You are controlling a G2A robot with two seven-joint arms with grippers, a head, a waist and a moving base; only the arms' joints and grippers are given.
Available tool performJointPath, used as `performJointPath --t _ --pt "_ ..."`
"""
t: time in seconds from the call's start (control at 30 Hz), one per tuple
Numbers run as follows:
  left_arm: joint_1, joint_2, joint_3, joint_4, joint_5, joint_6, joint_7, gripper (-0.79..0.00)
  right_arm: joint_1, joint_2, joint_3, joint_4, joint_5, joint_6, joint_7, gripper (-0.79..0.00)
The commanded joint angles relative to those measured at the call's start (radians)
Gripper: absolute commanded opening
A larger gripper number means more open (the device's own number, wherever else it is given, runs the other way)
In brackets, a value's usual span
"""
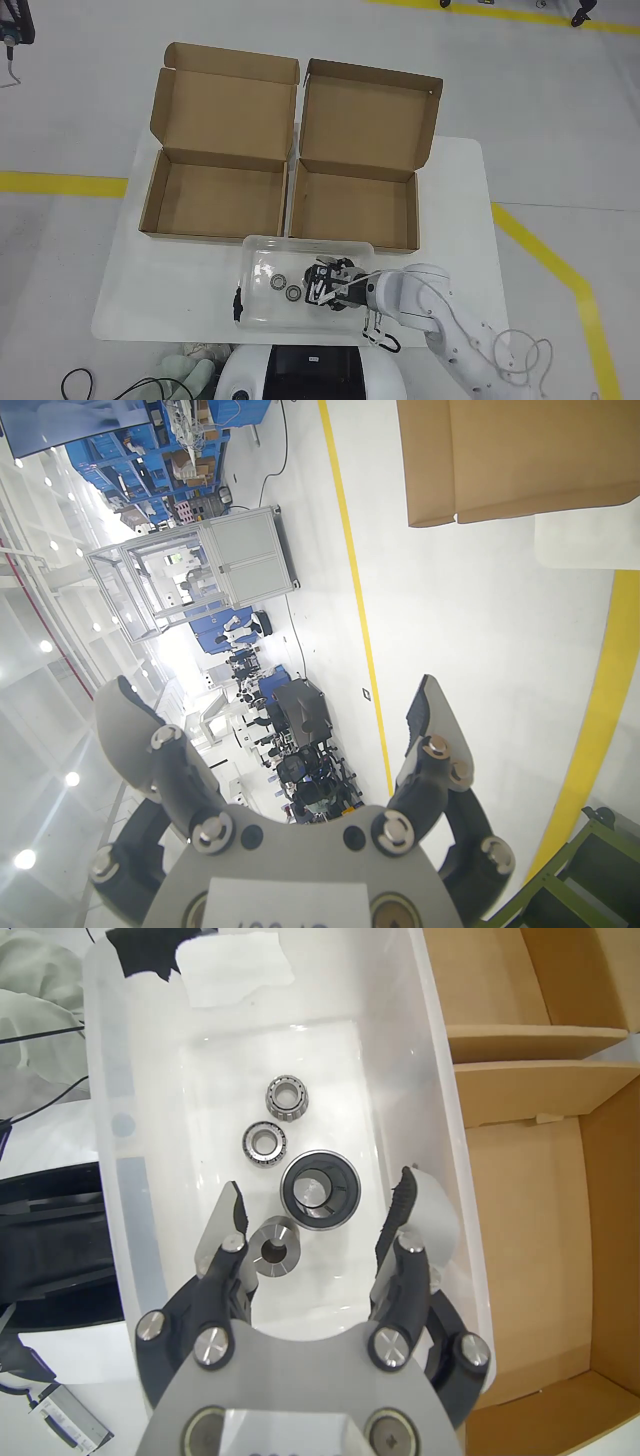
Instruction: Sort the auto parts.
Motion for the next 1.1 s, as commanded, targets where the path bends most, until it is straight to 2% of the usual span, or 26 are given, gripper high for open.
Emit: performJointPath --t 0.0,0.07,0.17,0.73,0.8,0.9,0.93,0.97,1.0,1.07 --pt "0.0 0.0 0.0 0.0 0.0 0.0 0.0 0.0 0.006 0.0 -0.006 0.012 0.0 0.004 0.009 -0.246" --pt "0.0 0.0 0.0 0.0 0.0 0.0 0.0 0.0 0.014 -0.001 -0.014 0.023 0.0 0.011 0.024 -0.249" --pt "0.0 0.0 0.0 0.0 0.0 0.0 0.0 0.0 0.03 -0.004 -0.027 0.036 0.006 0.02 0.03 -0.212" --pt "0.0 0.0 0.0 0.0 0.0 0.0 0.0 0.0 0.119 -0.03 -0.128 0.147 0.02 0.061 0.023 -0.252" --pt "0.0 0.0 0.0 0.0 0.0 0.0 0.0 0.0 0.123 -0.032 -0.134 0.152 0.024 0.066 0.029 -0.296" --pt "0.0 0.0 0.0 0.0 0.0 0.0 0.0 0.0 0.129 -0.033 -0.141 0.159 0.027 0.068 0.038 -0.489" --pt "0.0 0.0 0.0 0.0 0.0 0.0 0.0 0.0 0.13 -0.033 -0.143 0.161 0.029 0.07 0.04 -0.582" --pt "0.0 0.0 0.0 0.0 0.0 0.0 0.0 0.0 0.131 -0.034 -0.143 0.163 0.032 0.075 0.044 -0.73" --pt "0.0 0.0 0.0 0.0 0.0 0.0 0.0 0.0 0.131 -0.034 -0.143 0.163 0.033 0.076 0.045 -0.785" --pt "0.0 0.0 0.0 0.0 0.0 0.0 0.0 0.0 0.13 -0.033 -0.141 0.163 0.037 0.083 0.048 -0.785"
